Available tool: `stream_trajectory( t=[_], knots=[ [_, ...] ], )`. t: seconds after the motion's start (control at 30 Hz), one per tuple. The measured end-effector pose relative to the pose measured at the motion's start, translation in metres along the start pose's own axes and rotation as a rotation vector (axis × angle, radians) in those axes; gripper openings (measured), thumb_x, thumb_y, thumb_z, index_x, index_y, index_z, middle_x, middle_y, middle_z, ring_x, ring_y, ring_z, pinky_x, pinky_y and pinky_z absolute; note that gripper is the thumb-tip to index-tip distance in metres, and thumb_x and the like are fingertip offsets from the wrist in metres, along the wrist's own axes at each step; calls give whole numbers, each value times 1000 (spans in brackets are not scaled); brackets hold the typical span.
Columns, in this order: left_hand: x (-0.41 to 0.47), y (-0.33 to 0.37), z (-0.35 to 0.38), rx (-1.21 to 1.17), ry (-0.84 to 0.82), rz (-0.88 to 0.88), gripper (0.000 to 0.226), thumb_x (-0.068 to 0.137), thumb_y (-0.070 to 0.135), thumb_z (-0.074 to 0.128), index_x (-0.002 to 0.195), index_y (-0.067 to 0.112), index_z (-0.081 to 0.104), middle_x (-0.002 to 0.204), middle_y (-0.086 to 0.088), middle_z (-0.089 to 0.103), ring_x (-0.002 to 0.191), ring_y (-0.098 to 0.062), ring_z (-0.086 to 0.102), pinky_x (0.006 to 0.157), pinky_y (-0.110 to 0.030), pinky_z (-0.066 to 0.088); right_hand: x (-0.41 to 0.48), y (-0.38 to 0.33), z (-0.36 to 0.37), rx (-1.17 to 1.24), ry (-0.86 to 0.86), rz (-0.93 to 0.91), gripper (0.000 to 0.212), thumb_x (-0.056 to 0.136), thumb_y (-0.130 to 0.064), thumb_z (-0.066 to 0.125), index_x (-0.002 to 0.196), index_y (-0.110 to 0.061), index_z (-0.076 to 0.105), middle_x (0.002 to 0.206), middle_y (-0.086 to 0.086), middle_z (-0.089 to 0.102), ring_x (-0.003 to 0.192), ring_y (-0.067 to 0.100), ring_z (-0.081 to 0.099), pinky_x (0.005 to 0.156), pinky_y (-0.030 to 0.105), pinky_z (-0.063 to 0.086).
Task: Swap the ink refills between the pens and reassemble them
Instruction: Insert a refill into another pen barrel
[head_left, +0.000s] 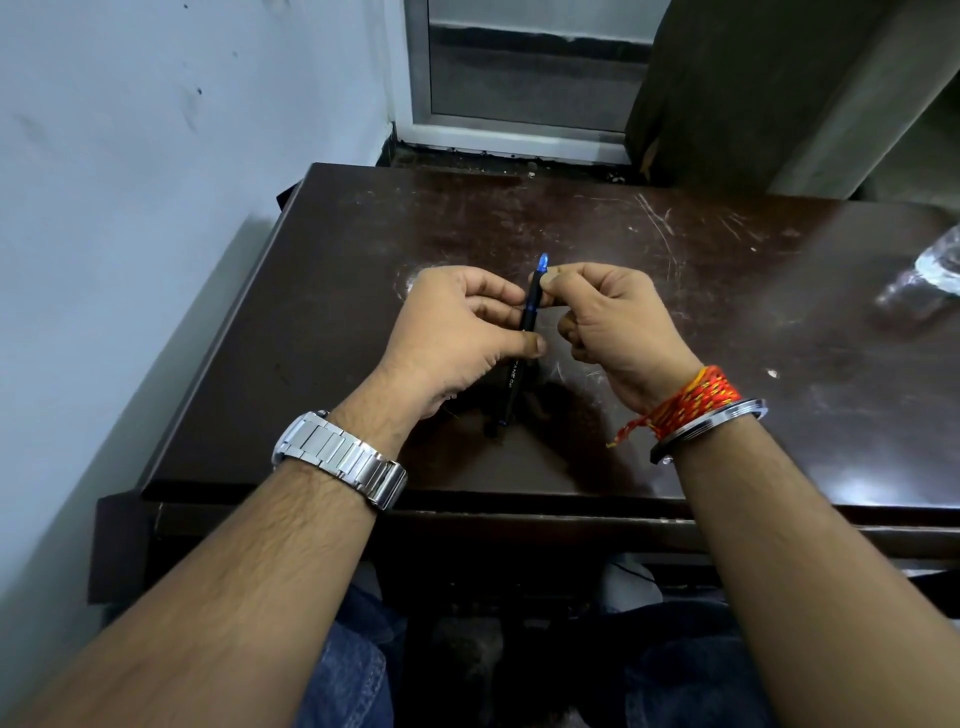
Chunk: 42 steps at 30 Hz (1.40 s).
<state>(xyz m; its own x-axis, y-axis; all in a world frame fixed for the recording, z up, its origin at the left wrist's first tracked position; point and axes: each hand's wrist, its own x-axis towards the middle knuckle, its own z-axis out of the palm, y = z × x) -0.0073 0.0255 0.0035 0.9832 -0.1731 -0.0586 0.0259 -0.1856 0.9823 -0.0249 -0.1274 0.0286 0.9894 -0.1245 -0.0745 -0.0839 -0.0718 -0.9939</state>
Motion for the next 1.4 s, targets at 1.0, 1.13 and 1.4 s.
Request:
stream_trajectory(
  t=[1.0, 1.13, 1.4],
  knots=[
    [3, 3, 4, -52, 79, -12, 39, 70, 9, 88, 103, 17, 70, 73, 6, 79, 67, -4, 72, 56, -19, 50, -2, 2, 5, 126, 11, -41, 11, 86, -6, 71, 85, 5, 73, 52, -10, 64, 40, -4, 52, 41, 7, 38],
    [3, 0, 4, -20, 112, 2, 46, 62, 19, 96, 97, 21, 67, 74, 3, 76, 70, -7, 72, 59, -23, 54, -2, 3, 7, 148, 1, -18, 9, 85, -6, 72, 79, 0, 73, 50, -9, 62, 39, -3, 50, 39, 10, 37],
    [4, 1, 5, -110, 87, 14, 40, 66, 7, 86, 102, 15, 67, 79, -2, 81, 78, -17, 79, 74, -36, 61, -3, 2, 6, 146, -3, -32, 8, 84, -4, 71, 80, 2, 73, 50, -9, 63, 39, -3, 52, 40, 8, 37]
  ],
)
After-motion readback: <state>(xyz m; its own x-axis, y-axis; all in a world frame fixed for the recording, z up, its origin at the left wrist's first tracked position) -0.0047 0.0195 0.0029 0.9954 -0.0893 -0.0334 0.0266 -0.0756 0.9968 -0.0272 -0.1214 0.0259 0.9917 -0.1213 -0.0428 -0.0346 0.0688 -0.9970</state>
